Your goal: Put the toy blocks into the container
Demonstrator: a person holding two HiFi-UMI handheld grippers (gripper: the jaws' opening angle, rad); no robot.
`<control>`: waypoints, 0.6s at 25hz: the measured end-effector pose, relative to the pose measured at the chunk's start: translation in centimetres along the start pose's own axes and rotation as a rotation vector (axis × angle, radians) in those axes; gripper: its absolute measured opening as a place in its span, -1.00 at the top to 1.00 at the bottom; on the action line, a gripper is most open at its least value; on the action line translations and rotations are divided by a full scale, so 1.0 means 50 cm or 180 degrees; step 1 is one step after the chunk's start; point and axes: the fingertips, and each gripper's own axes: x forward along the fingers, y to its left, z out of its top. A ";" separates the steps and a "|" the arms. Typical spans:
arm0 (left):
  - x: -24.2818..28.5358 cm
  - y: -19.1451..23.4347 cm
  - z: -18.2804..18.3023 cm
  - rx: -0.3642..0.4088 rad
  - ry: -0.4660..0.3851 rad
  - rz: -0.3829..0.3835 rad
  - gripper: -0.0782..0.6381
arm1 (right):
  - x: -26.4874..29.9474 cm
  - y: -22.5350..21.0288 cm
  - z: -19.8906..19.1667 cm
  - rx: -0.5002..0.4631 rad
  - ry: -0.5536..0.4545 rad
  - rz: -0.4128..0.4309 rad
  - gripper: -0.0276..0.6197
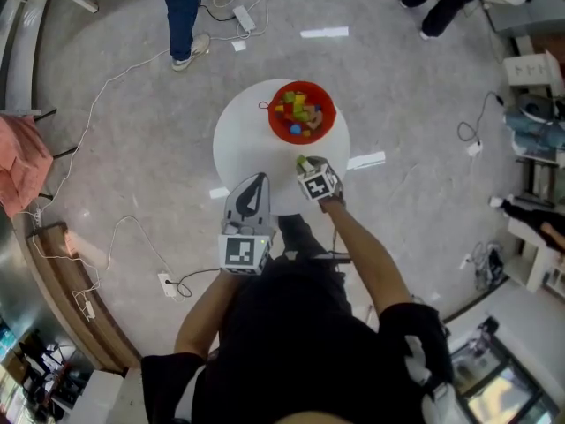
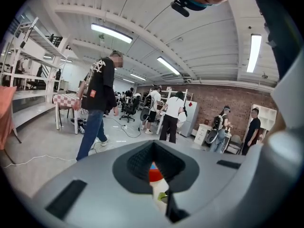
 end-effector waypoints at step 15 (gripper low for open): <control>-0.031 0.005 0.036 0.0047 -0.0175 0.0044 0.80 | -0.250 -0.060 0.248 0.0251 -0.1488 -0.0190 0.53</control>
